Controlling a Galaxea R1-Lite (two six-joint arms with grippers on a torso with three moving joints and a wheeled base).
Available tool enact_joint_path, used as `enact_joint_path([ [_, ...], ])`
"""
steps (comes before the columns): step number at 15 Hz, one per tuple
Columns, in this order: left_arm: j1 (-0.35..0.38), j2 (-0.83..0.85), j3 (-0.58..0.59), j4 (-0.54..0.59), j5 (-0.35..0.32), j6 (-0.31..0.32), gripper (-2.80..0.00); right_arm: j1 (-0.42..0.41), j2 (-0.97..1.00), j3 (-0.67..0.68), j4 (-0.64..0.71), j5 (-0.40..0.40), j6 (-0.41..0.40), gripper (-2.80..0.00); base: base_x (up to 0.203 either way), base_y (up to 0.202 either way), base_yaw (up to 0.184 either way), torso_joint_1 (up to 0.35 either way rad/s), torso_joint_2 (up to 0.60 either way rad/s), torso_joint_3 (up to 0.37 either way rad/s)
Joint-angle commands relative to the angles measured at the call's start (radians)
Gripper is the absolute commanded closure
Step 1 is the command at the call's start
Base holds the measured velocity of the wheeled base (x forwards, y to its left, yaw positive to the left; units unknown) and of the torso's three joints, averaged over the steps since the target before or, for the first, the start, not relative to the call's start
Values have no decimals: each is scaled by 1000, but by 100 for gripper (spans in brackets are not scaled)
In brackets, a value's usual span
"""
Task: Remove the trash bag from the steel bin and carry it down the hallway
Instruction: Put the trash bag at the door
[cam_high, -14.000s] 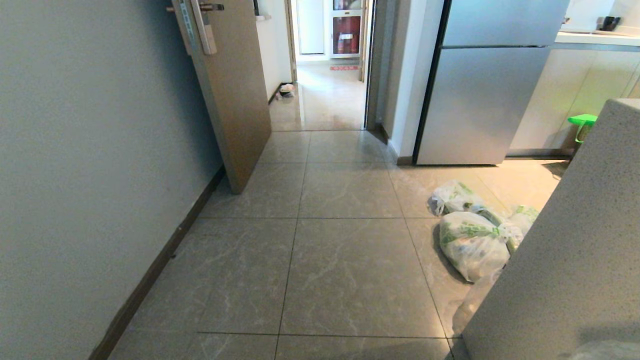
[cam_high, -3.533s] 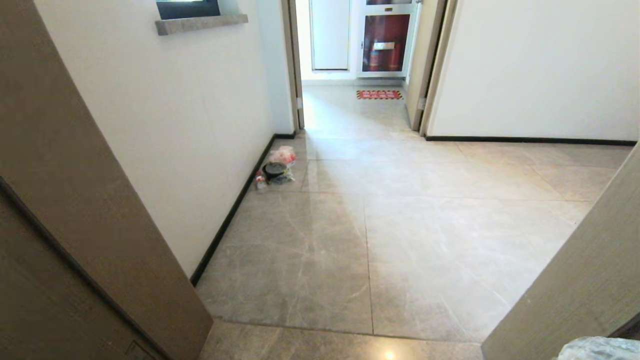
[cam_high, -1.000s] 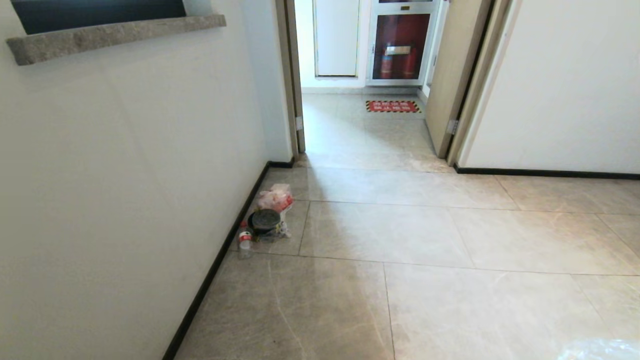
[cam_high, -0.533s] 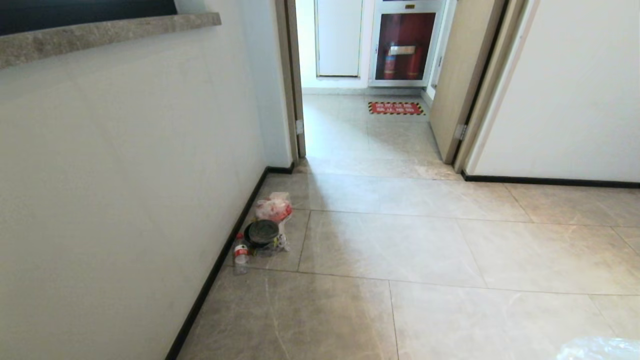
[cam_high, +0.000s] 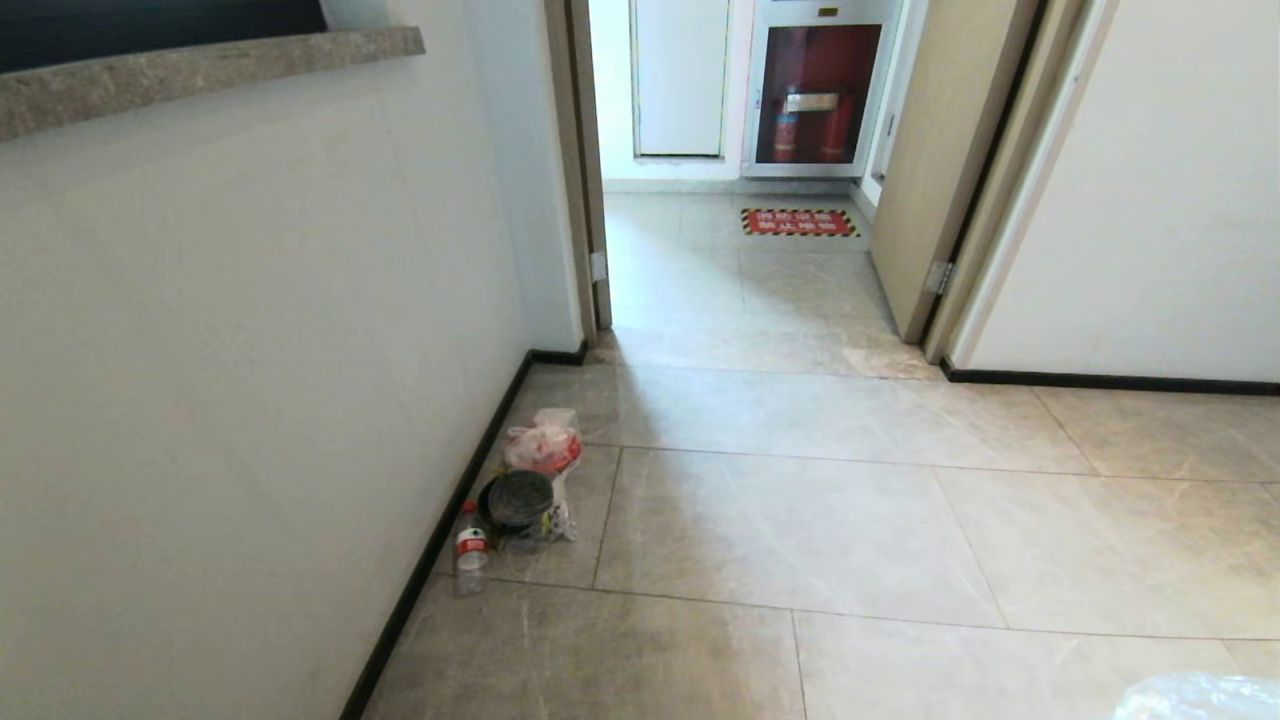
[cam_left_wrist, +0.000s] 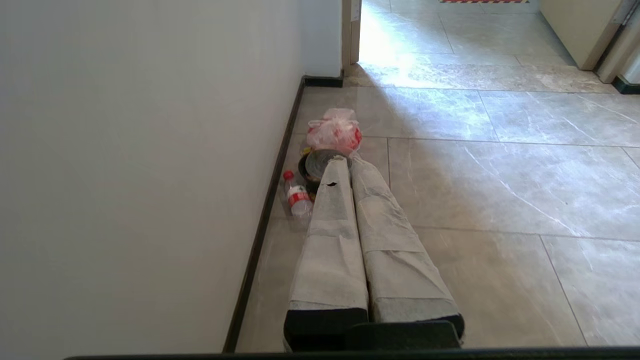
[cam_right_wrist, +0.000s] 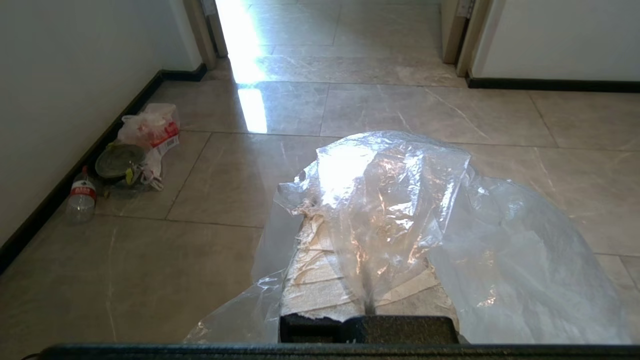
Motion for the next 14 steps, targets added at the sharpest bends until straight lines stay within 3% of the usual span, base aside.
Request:
enact_joint_path([
  [1, 0, 1, 3, 0, 0, 0, 0, 0, 0, 2, 0, 0, 0, 0, 194, 0, 1, 4, 6, 2],
  [8, 0, 1, 2, 0, 0, 2, 0, 0, 1, 2, 1, 0, -1, 0, 183, 0, 1, 2, 3, 2],
  [12, 0, 1, 3, 0, 0, 0, 0, 0, 1, 2, 0, 0, 0, 0, 0, 0, 0, 0, 0, 0],
  [14, 0, 1, 2, 0, 0, 0, 0, 0, 0, 2, 0, 0, 0, 0, -1, 6, -129, 0, 2, 0],
])
